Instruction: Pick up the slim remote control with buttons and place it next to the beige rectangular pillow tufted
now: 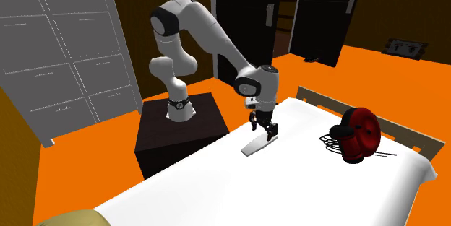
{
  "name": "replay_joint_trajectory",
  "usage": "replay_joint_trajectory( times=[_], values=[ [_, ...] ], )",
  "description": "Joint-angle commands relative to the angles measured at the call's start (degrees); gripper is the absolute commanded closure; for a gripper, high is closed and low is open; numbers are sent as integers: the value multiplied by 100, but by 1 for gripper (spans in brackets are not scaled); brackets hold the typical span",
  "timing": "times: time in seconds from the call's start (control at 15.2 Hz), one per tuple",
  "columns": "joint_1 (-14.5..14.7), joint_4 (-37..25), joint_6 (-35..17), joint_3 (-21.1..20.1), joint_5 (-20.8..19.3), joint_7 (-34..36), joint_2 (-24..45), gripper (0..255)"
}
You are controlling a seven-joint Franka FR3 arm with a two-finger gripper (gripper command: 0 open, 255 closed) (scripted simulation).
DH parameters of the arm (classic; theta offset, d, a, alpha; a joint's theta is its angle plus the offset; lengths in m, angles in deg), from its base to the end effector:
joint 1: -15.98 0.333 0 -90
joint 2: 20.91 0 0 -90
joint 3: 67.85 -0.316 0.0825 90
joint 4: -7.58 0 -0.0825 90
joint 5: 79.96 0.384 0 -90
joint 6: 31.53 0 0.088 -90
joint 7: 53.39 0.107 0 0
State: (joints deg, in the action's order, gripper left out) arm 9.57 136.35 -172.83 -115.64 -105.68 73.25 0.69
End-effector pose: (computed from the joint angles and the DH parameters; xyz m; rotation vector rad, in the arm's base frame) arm 0.4011 0.3599 0.2496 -2.6144 1.7264 -0.0020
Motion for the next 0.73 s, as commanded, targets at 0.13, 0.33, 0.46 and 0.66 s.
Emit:
replay_joint_trajectory(
  times=[0.13,0.33,0.46,0.66],
  values=[
    [279,-72,-180,328,-379,322,322,0],
    [470,-109,-346,572,-660,509,567,0],
    [471,-109,-347,573,-659,509,567,0],
    [471,-109,-347,573,-659,508,567,0]
  ],
)
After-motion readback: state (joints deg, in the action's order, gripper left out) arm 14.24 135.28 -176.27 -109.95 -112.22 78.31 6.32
